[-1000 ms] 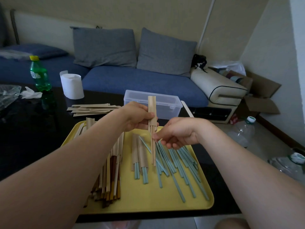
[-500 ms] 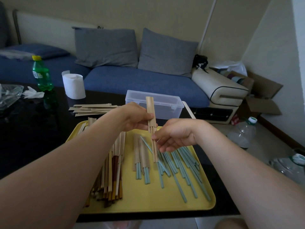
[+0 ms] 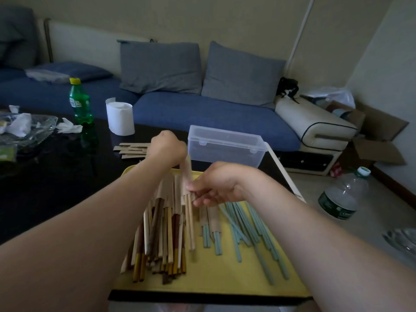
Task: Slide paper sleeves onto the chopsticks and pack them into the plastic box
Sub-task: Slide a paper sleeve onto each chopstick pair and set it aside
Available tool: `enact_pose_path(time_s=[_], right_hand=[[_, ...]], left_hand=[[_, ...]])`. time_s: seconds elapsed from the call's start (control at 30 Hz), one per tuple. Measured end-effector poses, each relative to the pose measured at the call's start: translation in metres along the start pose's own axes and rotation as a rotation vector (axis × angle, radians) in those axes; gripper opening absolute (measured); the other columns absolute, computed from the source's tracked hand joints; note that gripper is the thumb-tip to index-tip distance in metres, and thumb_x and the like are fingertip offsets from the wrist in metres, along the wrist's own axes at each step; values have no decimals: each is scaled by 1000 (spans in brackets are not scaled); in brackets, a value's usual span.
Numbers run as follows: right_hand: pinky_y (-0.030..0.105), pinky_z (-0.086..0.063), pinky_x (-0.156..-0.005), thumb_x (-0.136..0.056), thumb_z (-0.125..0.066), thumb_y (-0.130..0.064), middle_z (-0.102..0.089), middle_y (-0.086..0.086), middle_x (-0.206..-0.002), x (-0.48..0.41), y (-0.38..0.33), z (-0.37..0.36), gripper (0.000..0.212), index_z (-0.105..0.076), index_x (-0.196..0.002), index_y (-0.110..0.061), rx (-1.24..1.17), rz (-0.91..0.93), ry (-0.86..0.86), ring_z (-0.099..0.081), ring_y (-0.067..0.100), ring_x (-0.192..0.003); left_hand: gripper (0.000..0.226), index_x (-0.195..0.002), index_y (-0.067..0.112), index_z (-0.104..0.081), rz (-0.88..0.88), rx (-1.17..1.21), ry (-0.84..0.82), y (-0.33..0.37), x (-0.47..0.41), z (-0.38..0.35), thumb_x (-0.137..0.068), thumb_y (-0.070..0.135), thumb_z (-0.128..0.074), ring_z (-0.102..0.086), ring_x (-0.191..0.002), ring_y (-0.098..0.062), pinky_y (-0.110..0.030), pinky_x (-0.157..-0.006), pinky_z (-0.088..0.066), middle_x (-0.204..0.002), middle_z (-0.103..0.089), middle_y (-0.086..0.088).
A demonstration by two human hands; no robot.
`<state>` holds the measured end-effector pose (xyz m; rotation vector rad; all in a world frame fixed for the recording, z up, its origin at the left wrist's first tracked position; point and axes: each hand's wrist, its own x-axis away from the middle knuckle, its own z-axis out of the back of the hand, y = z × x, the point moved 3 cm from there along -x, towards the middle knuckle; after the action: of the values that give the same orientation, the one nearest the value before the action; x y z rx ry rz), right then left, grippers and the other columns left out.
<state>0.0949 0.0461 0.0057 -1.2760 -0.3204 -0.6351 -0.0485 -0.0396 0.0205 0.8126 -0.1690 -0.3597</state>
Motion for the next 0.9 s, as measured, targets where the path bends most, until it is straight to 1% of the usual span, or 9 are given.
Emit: enact_pose_path(time_s=[0.1,0.27,0.4,0.47,0.57,0.63,0.73,0.83,0.9], right_hand=[[21,-64,-64,-104,-70,-9,-80,15,-85,-7,-10,-23,14,-71,-111,3,-6,-21,-91,-79,18,-76],[26,-65,-61,-103,-69,-3,-80,27,-98,-19,-22,-45,35,-59,-133,11,-55,-42,-60,-81,25,-74],[21,-62,-56,-106,-68,-11,-75,14,-76,-21,-31,-55,12,-69,-107,1,91,-117,-63,-74,17,-57],[18,-55,-49,-105,-71,-21,-71,6,-71,-24,-34,-56,15,-70,-99,-7,247,-130,-40,-68,11,-52],[17,-45,-47,-100,-77,-26,-67,-2,-66,-25,-38,-50,15,-74,-91,-15,361,-71,8,-60,6,-50],[19,-43,-47,-97,-77,-29,-65,-4,-61,-26,-42,-42,15,-73,-90,-16,351,-1,95,-56,7,-48],[24,-46,-50,-93,-74,-46,-67,-1,-67,-37,-44,-25,32,-72,-96,-14,393,122,373,-60,11,-53],[34,-57,-68,-94,-72,-46,-69,3,-97,-49,-42,-14,36,-65,-110,-15,582,202,639,-68,21,-84],[37,-54,-73,-99,-70,-39,-61,2,-105,-54,-42,-9,33,-62,-122,-15,739,201,740,-65,27,-97]], left_hand=[[27,-118,9,-63,-92,-291,30,-11,-2,6,-95,23,-64,-59,-115,-36,-47,-99,-50,-116,-66,-15],[42,-134,13,-56,-118,-593,26,-21,-2,12,-95,25,-68,-43,-133,-40,-52,-105,-41,-139,-51,-17],[54,-144,15,-49,-62,-643,-36,-30,-10,10,-95,29,-68,-37,-137,-43,-56,-106,-40,-145,-43,-18],[53,-144,14,-49,-107,-669,-47,-33,-16,10,-96,29,-67,-39,-137,-41,-56,-107,-41,-145,-45,-18],[50,-143,14,-51,-193,-717,-70,-33,-23,8,-97,28,-64,-43,-136,-38,-55,-109,-40,-144,-48,-17],[50,-144,13,-51,-208,-736,-103,-34,-30,6,-98,30,-64,-45,-136,-37,-57,-111,-40,-144,-50,-17],[54,-147,14,-50,-191,-741,-153,-38,-41,-1,-98,32,-66,-46,-138,-38,-59,-114,-38,-146,-50,-15],[61,-152,13,-44,-137,-731,-186,-43,-54,-6,-98,33,-66,-41,-143,-39,-61,-115,-34,-151,-45,-15],[65,-154,13,-40,-112,-725,-203,-48,-65,-8,-98,34,-65,-36,-146,-39,-62,-117,-33,-156,-41,-15]])
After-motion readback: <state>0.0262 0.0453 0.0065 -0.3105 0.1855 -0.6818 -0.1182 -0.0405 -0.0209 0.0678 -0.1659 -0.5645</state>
